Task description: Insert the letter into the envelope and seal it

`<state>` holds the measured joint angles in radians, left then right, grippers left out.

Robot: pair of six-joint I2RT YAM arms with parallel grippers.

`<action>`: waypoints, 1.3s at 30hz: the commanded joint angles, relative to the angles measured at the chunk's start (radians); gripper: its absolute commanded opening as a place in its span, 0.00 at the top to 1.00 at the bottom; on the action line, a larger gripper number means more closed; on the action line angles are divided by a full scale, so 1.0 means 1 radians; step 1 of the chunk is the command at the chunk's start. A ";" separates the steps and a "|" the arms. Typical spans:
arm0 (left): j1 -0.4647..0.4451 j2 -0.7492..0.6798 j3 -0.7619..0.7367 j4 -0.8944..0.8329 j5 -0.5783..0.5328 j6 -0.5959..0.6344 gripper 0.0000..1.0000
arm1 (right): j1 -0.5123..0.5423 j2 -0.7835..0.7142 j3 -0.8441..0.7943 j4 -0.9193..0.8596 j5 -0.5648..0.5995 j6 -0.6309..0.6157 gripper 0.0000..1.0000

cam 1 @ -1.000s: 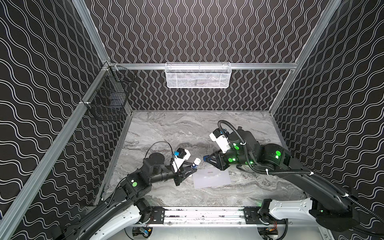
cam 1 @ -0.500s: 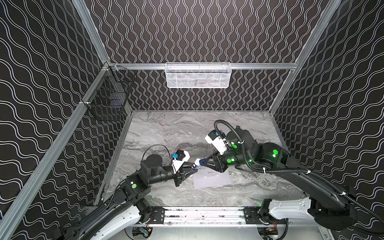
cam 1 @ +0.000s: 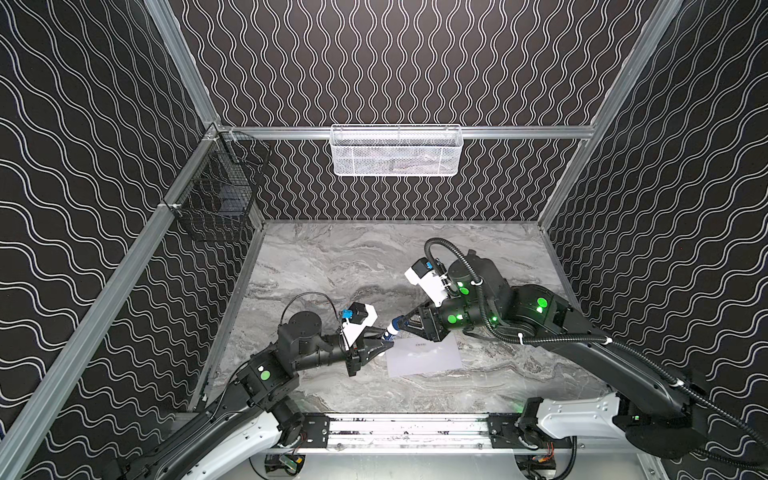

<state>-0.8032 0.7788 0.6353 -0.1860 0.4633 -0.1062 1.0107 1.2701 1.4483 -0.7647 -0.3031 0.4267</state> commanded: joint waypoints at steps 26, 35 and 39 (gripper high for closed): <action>-0.002 -0.056 0.040 0.112 0.039 0.107 1.00 | 0.027 0.127 -0.137 0.008 -0.514 -0.031 0.80; -0.003 -0.048 0.068 0.123 0.008 0.112 1.00 | 0.044 0.188 -0.085 -0.059 -0.470 -0.095 0.79; -0.002 -0.046 0.073 0.132 -0.003 0.113 1.00 | 0.037 0.213 -0.051 -0.046 -0.509 -0.108 0.79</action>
<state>-0.8070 0.7280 0.6842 -0.6758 0.5240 0.0212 1.0367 1.4620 1.3834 -0.7841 -0.6697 0.3527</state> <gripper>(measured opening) 0.239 0.266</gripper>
